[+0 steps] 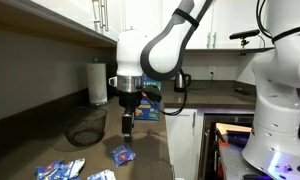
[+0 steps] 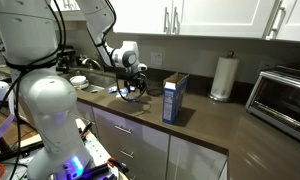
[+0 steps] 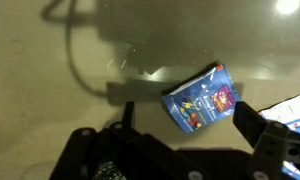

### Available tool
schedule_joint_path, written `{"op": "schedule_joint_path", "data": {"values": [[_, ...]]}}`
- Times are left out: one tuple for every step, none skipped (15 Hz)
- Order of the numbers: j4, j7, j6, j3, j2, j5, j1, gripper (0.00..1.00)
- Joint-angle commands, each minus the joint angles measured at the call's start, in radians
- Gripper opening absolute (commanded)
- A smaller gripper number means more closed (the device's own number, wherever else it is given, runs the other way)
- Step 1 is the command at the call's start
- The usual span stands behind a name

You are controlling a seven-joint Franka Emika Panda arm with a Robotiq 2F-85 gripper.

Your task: Put the pack that closest to the box into the box

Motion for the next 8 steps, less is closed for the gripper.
{"op": "schedule_joint_path", "data": {"values": [[0.061,-0.032,0.01,0.001,0.078,-0.008,0.009,1.0],[0.074,-0.034,0.006,0.002,0.092,-0.01,0.01,1.0],[0.096,-0.04,-0.002,0.003,0.114,-0.009,0.011,1.0],[0.109,-0.046,-0.005,0.004,0.128,-0.006,0.011,1.0],[0.127,-0.054,-0.01,0.006,0.145,0.0,0.009,1.0],[0.141,-0.066,-0.016,0.009,0.158,0.008,0.006,1.0],[0.155,-0.077,-0.024,0.014,0.172,0.02,0.002,0.89],[0.165,-0.081,-0.029,0.013,0.182,0.02,0.001,0.79]]}}
